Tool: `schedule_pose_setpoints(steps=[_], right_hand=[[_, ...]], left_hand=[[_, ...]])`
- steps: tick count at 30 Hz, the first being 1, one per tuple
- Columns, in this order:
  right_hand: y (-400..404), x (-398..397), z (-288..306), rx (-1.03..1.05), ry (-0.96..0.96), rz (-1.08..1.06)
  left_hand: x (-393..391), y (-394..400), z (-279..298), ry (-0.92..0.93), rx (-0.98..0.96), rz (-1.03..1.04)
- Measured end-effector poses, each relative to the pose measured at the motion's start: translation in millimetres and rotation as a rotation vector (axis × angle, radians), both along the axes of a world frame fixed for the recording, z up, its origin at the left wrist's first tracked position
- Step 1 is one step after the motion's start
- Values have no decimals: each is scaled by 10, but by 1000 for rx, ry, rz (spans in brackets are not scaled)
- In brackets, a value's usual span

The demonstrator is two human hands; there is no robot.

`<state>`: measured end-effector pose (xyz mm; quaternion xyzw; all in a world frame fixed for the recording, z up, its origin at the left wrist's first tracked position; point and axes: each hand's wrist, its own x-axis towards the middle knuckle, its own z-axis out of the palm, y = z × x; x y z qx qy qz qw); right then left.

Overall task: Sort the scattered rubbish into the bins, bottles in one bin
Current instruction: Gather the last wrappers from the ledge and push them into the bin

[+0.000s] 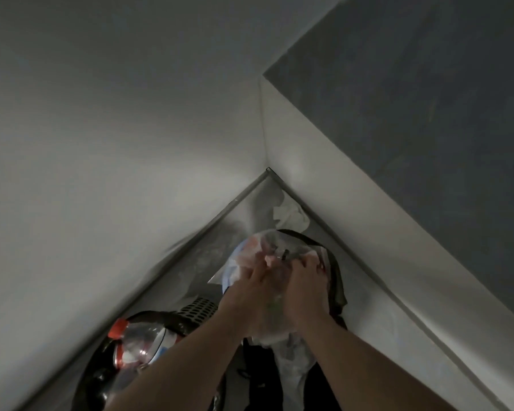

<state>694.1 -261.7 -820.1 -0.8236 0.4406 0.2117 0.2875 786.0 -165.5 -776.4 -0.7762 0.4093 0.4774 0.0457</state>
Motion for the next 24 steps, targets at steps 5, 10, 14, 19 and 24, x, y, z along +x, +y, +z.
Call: schedule_pose_setpoints(steps=[5, 10, 14, 19, 24], right_hand=[[100, -11, -606, 24, 70, 118], [73, -50, -1043, 82, 111, 162], [74, -30, -1307, 69, 150, 192], [65, -25, -1123, 189, 93, 110], [-33, -191, -172, 177, -74, 176]], left_hand=[[-27, 15, -620, -70, 111, -102], [-27, -54, -1015, -87, 127, -61], [-42, -118, -1207, -139, 213, -196], [-41, -107, -1232, -121, 212, -285], [-77, 86, -939, -17, 127, 56]])
